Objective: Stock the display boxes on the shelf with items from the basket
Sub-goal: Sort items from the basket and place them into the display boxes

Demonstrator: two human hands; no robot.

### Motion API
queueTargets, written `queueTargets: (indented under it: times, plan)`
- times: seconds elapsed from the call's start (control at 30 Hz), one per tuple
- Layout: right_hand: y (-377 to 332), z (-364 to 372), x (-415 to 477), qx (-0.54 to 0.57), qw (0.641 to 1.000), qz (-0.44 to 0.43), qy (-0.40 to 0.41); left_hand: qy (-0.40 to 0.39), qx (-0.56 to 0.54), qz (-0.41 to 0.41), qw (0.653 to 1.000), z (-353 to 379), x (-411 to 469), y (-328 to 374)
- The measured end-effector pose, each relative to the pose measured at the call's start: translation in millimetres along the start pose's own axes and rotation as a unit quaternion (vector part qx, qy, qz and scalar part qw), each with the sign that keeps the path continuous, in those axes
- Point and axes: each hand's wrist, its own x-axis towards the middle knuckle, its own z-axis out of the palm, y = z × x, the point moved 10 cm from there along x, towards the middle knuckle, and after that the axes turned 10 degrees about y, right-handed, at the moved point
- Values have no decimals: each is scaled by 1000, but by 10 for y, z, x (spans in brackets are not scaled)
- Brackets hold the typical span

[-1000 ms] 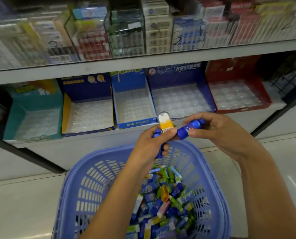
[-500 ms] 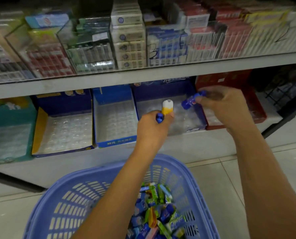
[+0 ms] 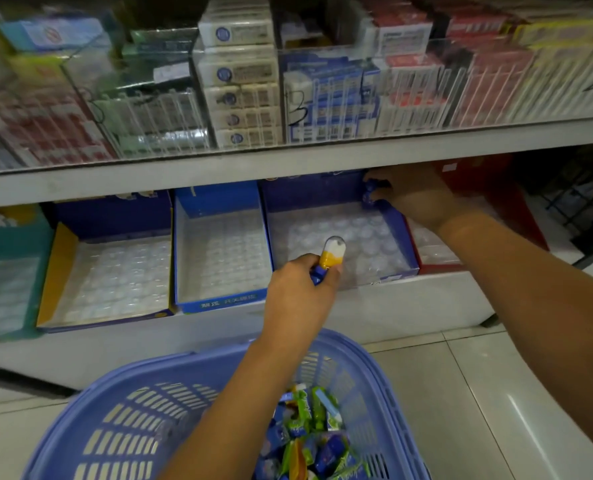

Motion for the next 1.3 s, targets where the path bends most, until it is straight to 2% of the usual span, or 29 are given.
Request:
queueTargets:
  times: [0.33,0.4,0.43,0.47,0.5,0.57,0.6,0.63,0.67,0.7,0.77,0.8,0.87,0.9,1.0,1.07,1.13,1.23,1.3]
  plan:
    - [87,115,77,-73,991,103,-42,-18,-6,-25,1000,9,8,18]
    - [39,91,48,-103,988,107,-46,-33,-26,-68,997,2,9,8]
    - [-12,39,5,-110,988,106,-29,-40,-78,-118,989,-11,6,-32]
    - [-92,-40,-59,-110,988,106,-4,-48,-165,-183,968,-20,-14,-82]
    - [-177,-135,-134,-96,989,107,26,-62,-272,-257,925,-1,-57,-115]
    - [-377,-294,-343,-38,992,92,77,-96,-487,-370,785,68,-164,-37]
    - [-458,-322,-471,18,992,90,84,-91,-561,-400,719,58,-187,5]
    - [-544,-298,-610,96,988,100,61,-76,-607,-410,676,27,-191,23]
    - [-655,-210,-770,178,976,124,3,-56,-633,-410,654,-13,-188,28]
    - [-776,-72,-938,255,952,155,-73,-37,-645,-403,648,-52,-182,37]
    - [-998,147,-1226,330,905,192,-186,-8,-646,-380,662,-127,-172,56]
    - [-1083,185,-1303,353,893,197,-198,1,-645,-363,673,-165,-164,73]
    - [-1172,180,-1354,406,874,209,-166,4,-636,-319,703,-228,-139,117]
    - [-1184,151,-1355,417,873,211,-137,-2,-630,-295,719,-248,-137,152]
    - [-1195,-73,-1290,316,938,139,-32,-38,-618,-252,744,-238,-180,273]
    - [-1282,-155,-1261,282,955,83,-34,-75,-613,-246,747,-190,-216,340]
    - [-1308,-148,-1264,298,949,66,-78,-110,-602,-237,755,-152,-231,396]
    - [-1192,-132,-1257,377,911,118,-117,-141,-576,-219,775,-115,-220,488]
    - [-1124,-89,-1253,388,901,134,-140,-128,-570,-217,782,-124,-169,508]
